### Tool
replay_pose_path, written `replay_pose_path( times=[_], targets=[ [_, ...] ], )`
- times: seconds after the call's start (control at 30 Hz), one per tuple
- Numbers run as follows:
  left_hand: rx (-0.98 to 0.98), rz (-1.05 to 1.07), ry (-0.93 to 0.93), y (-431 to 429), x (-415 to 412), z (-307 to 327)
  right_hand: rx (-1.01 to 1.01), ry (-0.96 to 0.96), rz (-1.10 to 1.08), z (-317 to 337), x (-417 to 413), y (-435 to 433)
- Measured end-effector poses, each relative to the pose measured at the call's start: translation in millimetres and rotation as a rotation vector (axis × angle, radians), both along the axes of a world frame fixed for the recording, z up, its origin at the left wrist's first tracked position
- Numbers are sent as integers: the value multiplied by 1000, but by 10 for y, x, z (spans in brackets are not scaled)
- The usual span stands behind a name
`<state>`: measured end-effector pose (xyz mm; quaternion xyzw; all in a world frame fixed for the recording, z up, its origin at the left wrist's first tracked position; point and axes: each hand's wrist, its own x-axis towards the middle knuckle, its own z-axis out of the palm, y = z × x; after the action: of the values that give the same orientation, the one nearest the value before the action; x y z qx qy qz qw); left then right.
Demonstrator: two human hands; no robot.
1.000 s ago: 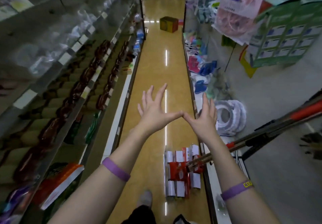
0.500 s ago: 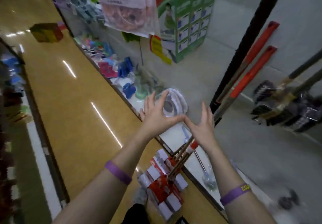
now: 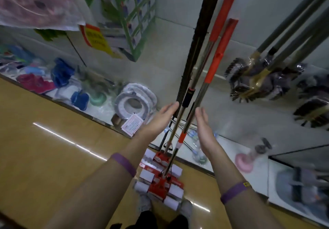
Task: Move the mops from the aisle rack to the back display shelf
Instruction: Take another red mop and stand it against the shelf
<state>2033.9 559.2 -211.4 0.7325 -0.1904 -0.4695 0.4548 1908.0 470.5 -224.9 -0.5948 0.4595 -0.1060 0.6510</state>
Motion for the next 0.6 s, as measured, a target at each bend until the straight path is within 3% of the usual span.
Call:
replay_pose_path(
  times=[0.33,0.6],
  targets=[
    [15,-43,128,-974,-77,-616,150,66,-97,-688,90,-657],
    [-99,-15,170,-1650,-41,-827,60,-38,-105,-773,421,-1137]
  ],
)
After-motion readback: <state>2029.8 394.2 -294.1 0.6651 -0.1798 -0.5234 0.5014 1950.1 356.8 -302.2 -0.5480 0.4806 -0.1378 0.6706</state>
